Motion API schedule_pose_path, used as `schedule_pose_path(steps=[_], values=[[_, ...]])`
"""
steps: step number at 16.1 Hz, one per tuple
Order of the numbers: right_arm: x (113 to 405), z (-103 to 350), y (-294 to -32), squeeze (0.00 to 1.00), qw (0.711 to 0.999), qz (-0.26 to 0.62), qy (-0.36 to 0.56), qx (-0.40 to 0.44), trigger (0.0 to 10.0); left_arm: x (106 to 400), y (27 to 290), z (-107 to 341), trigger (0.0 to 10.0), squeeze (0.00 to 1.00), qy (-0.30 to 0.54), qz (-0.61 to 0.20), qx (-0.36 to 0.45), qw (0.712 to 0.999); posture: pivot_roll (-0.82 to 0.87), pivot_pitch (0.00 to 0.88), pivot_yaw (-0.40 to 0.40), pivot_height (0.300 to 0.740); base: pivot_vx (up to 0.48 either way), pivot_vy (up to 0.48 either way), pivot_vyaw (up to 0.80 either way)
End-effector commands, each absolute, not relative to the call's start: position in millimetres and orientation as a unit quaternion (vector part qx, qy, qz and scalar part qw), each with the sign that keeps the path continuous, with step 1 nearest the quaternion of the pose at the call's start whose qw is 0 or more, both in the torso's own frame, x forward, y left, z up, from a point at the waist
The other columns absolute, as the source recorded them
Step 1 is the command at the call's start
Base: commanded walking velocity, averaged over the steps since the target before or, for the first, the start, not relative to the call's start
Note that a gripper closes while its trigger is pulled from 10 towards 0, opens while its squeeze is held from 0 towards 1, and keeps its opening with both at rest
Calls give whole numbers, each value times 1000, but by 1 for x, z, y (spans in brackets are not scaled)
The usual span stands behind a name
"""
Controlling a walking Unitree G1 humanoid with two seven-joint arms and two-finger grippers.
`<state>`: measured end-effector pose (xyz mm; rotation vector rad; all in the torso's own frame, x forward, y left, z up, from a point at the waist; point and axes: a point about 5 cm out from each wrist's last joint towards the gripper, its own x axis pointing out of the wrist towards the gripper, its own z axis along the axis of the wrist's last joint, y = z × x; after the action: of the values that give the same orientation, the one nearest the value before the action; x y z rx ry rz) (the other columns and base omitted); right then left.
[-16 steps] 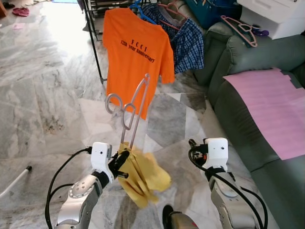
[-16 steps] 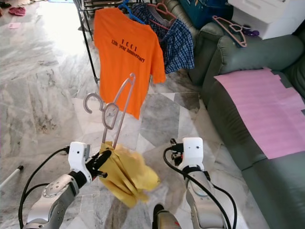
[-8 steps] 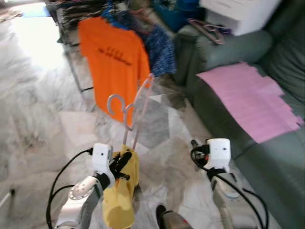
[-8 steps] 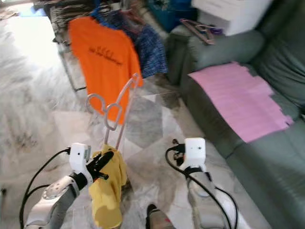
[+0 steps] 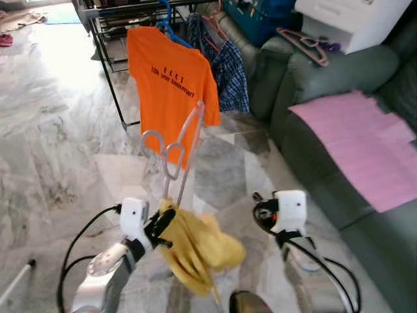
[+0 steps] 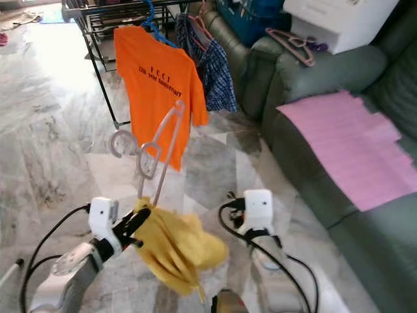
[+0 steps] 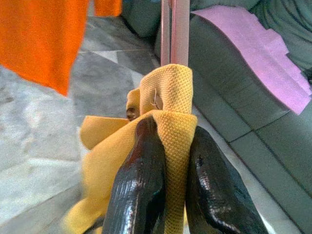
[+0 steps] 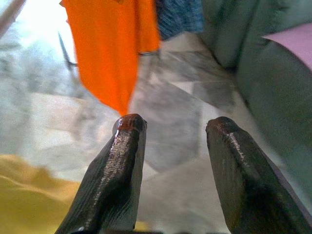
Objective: Hang hanger
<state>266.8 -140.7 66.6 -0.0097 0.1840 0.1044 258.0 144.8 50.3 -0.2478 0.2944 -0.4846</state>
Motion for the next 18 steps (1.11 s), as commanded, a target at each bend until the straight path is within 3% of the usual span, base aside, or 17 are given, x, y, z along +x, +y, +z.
schedule_pose_path(steps=[1,7,14,18], values=[[266,65,-145,0,995,44,93,-8,10000,259,140,57,10000,0,127,-252,-121,951,-120,182,-15,740,382,0,0],[266,64,-144,0,994,46,94,-9,10000,259,139,57,10000,0,128,-251,-116,953,-120,178,-18,740,379,0,0],[267,64,-141,0,994,51,96,-5,10000,258,142,48,10000,0,162,-230,-111,953,-114,170,-21,740,0,0,0],[268,62,-141,0,994,50,99,-4,10000,258,139,49,10000,0,161,-238,-122,950,-116,169,-21,740,0,164,-800]])
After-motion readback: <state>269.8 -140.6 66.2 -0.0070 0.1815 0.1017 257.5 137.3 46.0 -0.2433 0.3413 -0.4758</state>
